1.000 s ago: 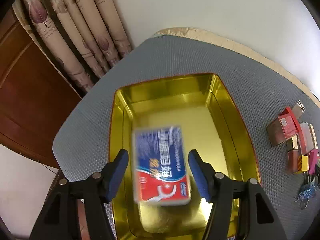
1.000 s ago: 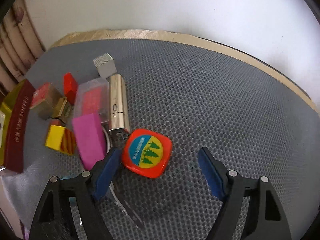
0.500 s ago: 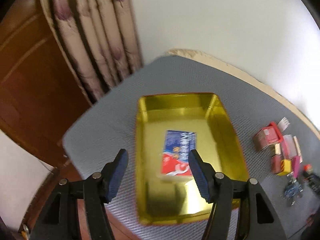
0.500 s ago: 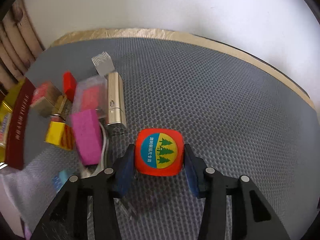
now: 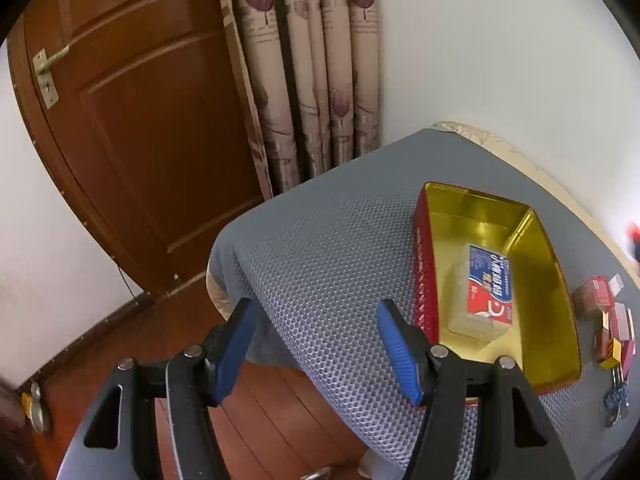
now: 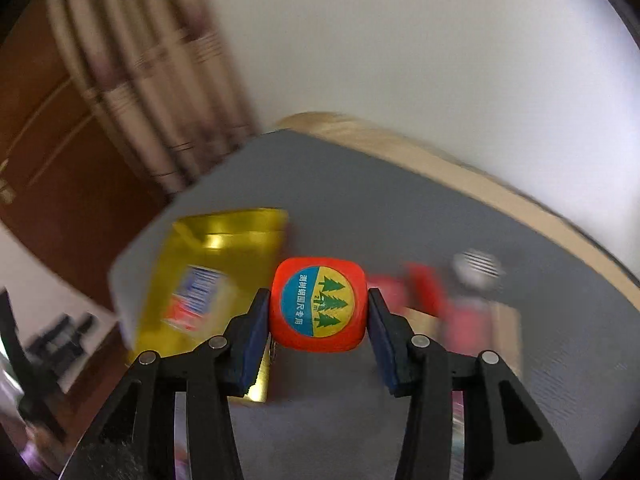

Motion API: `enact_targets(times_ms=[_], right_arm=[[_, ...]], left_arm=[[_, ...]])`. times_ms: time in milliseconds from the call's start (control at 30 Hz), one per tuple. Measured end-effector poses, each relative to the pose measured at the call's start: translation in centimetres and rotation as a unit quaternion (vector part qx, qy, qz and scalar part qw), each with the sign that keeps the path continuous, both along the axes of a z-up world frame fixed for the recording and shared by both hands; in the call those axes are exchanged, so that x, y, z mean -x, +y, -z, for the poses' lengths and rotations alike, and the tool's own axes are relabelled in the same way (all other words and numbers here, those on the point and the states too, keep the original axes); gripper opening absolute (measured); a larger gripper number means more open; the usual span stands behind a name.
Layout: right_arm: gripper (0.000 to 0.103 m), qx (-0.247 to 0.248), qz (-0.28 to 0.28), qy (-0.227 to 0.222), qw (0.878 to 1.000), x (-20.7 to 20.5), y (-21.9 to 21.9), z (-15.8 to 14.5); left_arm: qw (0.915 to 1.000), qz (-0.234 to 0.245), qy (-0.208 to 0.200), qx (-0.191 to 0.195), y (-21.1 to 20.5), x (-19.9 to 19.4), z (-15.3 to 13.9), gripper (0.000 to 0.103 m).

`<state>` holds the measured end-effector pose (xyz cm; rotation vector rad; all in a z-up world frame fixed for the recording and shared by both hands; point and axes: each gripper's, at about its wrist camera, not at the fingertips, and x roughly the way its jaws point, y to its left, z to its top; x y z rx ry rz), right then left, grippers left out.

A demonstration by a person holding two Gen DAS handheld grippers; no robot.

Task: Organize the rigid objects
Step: 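Lower the orange tape measure into the tin and open the right tool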

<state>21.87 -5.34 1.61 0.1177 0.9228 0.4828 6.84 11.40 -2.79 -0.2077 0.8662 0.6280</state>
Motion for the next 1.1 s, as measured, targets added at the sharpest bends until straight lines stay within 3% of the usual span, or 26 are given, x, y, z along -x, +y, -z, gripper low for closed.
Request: enact_targets(times_ms=[100,267,433,533,700,767,833,900,1033,1100], right_arm=[[0.043,0.013,-0.03,0.021,0.999,-3.8,6.1,1.9],[0.043,0.048,-0.044,0.046,0.997,-7.0,11.8,5.2],[0.046,0.053,-0.035,0.061,0.996,-9.2,13.7,6.9],[0.059,0.04,-0.023,0.047,0.998,-9.1,13.0,6.5],[0.062,-0.063,0.003,-0.016,0.998,-3.0,6.9,3.4],[0.077,-0.075,0.012,-0.043,0.996,1.7,3.1,2.8],[0.084,-0.051,0.034,-0.07,0.996,6.4,-0.5,3.2],[0.085,0.003,0.061,-0.085,0.995,11.2,-4.8,4.6],[0.085,0.123,0.115,-0.07,0.983,16.7,-12.6,8.2],[0.085,0.134,0.138,-0.052,0.98,18.4,-15.9,9.4]], left_arm=[[0.9999,0.006,0.013,-0.002,0.2,-0.3,1.1,0.064],[0.9992,0.019,0.034,-0.005,0.2,-1.0,2.5,0.064],[0.9984,0.031,0.043,-0.02,-0.3,-1.5,3.0,0.064],[0.9983,0.029,0.049,-0.014,-0.1,-1.6,3.4,0.064],[0.9982,0.039,0.039,-0.022,-0.9,-1.3,2.9,0.064],[0.9972,0.06,0.028,-0.034,-2.1,-1.0,2.3,0.064],[0.9948,0.094,0.02,-0.032,-3.8,-0.6,1.9,0.064],[0.9901,0.137,0.016,-0.026,-5.9,-0.2,1.6,0.064],[0.9721,0.232,0.033,-0.01,-11.3,0.2,2.1,0.064],[0.9644,0.261,0.043,-0.004,-13.4,0.2,2.4,0.064]])
